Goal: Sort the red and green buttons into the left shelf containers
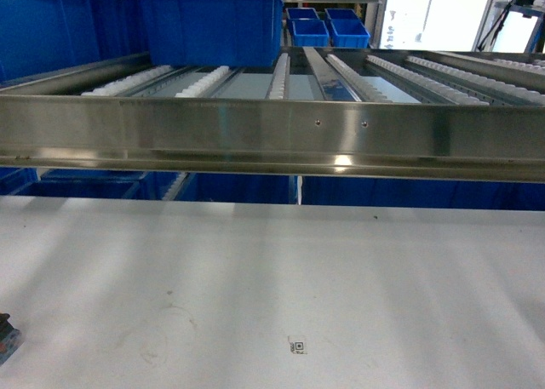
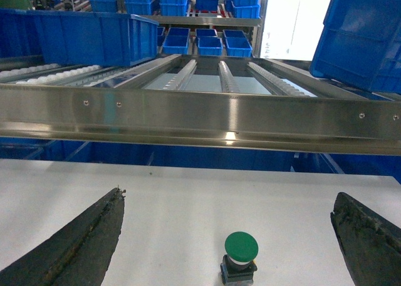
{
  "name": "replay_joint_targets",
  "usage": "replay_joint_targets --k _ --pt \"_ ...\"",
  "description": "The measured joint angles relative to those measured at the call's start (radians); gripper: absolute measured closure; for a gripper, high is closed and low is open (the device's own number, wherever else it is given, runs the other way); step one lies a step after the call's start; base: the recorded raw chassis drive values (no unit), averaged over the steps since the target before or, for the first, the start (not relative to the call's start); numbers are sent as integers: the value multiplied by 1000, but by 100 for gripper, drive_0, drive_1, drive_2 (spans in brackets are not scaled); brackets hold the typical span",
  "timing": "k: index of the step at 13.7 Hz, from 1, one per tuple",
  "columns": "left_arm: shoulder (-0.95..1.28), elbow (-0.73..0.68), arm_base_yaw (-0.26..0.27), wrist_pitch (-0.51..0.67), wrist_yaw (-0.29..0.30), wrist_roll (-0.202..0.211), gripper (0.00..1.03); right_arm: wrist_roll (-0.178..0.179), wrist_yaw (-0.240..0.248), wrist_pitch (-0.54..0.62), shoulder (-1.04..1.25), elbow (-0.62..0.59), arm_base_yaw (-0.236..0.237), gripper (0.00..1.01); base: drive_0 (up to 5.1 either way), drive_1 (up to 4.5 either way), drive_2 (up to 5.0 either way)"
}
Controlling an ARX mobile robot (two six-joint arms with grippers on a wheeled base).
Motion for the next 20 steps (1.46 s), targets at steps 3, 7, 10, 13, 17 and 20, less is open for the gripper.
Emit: replay_joint_targets --k 3,7,10,13,17,20 --pt "0 0 0 0 0 0 5 0 0 0 0 0 0 3 0 0 0" --pt "0 0 0 0 0 0 5 0 0 0 0 0 0 3 0 0 0" --pt "0 0 0 0 0 0 5 0 0 0 0 0 0 3 0 0 0" --pt "0 0 0 0 0 0 5 0 0 0 0 0 0 3 0 0 0" --pt "35 0 44 71 58 -1 5 2 22 36 20 0 6 3 0 0 0" --pt "231 0 52 258 90 -2 5 -5 69 206 197 0 53 3 0 0 0"
